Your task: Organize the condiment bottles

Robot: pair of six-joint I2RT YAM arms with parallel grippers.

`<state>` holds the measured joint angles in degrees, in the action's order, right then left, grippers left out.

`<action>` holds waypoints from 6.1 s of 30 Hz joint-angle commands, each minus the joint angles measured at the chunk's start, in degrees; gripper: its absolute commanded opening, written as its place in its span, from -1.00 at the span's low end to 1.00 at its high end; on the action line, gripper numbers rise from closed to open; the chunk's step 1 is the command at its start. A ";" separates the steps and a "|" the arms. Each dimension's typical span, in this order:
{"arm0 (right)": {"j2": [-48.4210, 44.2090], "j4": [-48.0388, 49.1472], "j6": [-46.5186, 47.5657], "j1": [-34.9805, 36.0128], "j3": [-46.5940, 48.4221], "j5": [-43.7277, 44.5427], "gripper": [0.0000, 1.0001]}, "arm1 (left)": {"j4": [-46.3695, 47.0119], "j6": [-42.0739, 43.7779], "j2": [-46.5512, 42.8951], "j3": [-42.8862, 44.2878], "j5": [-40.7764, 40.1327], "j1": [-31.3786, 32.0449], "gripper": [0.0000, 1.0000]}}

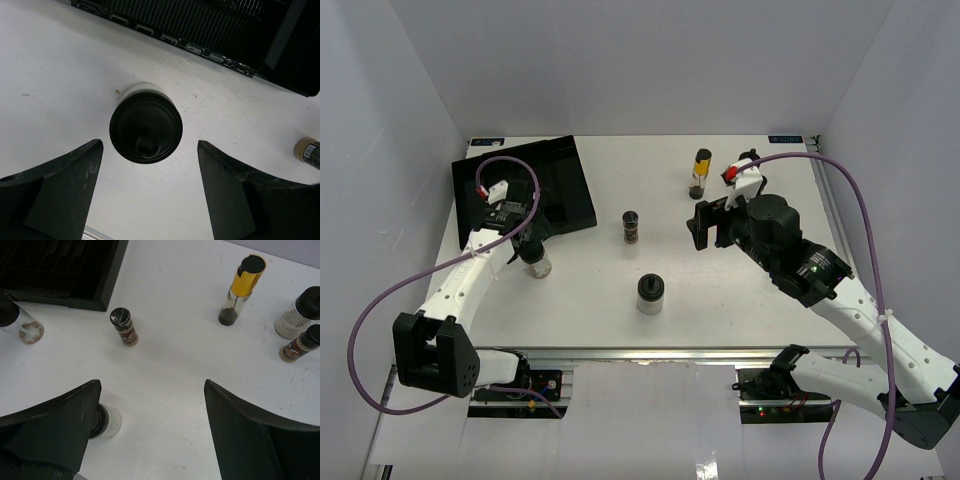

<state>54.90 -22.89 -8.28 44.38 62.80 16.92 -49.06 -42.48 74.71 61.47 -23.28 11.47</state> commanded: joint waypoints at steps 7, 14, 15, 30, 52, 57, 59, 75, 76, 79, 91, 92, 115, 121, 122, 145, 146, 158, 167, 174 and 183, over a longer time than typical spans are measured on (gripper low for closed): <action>-0.94 3.12 1.57 0.18 -0.63 -0.27 0.80 | 3.60 -0.41 2.84 -2.51 1.41 -1.77 0.76; -0.94 3.21 1.80 0.16 -0.84 -0.05 0.80 | 6.13 0.15 4.49 -4.38 2.67 -2.40 0.73; -1.05 3.21 1.89 0.12 -0.90 0.07 0.81 | 6.48 0.38 4.91 -4.43 2.71 -2.48 0.73; -2.44 3.47 2.13 0.10 -1.63 0.38 0.80 | 2.33 1.70 2.91 -0.20 2.52 -2.60 -1.00; -6.61 4.71 -2.75 0.09 -4.50 -9.19 0.83 | 6.61 12.65 25.67 45.54 -6.71 -12.70 -1.00; -8.67 7.68 -3.56 0.09 -7.60 -10.19 0.83 | 6.95 14.33 36.77 56.75 -4.74 -19.21 -1.00; -8.90 8.50 -3.58 0.16 -7.92 -10.26 0.83 | 7.71 14.57 39.46 58.75 -3.42 -20.97 -1.00; -10.26 9.61 -3.59 0.09 -9.19 -8.78 0.82 | 15.12 15.92 51.28 60.78 3.66 -28.33 -1.00; -10.12 9.58 -3.58 0.14 -9.19 -8.61 0.82 | 15.36 16.26 52.06 60.78 4.31 -28.35 -1.00; -9.72 9.57 -3.54 0.09 -9.19 -8.22 0.82 | 15.39 17.18 53.73 61.28 4.71 -28.48 -1.00; -9.00 9.20 -3.30 0.16 -9.65 -6.90 0.81 | 14.41 18.53 58.97 63.18 8.80 -29.58 0.14; -8.92 9.27 -3.23 0.09 -9.72 -6.89 0.81 | 14.32 18.66 58.93 63.23 8.52 -29.58 0.34; -6.71 3.02 -2.25 0.16 -7.06 -5.41 0.81 | 6.15 22.51 29.54 47.24 27.37 -22.38 0.95; -7.18 1.73 -3.91 0.12 -9.07 -6.75 0.80 | 10.05 26.76 16.75 30.30 34.08 -5.88 0.94; -7.18 1.53 -4.11 0.09 -9.37 -7.07 0.80 | 10.23 26.92 15.06 28.11 34.61 -3.60 0.93; -10.03 -2.67 -2.63 0.00 -9.59 -0.82 0.80 | 17.22 29.66 -1.28 4.85 28.81 35.84 0.92; -10.08 -2.77 -2.53 0.00 -9.54 -0.58 0.81 | 17.42 29.56 -0.80 4.71 28.03 36.76 0.92; -10.31 -3.44 -1.33 0.06 -8.60 0.83 0.80 | 18.69 27.72 7.86 3.57 21.24 43.74 0.90; -11.71 -3.51 -0.95 0.09 -9.15 1.59 0.80 | 17.95 24.92 11.19 2.25 18.20 45.84 0.87; -12.19 -3.00 -0.86 0.00 -9.97 1.41 0.80 | 18.12 23.75 13.25 1.59 17.13 46.91 0.82; -12.82 -2.77 -0.86 0.00 -10.45 1.71 0.81 | 17.70 20.35 15.01 1.07 16.15 47.27 -0.20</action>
<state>43.35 -27.09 -9.93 44.36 51.75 17.62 -30.99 -19.19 89.29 63.26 -6.00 58.37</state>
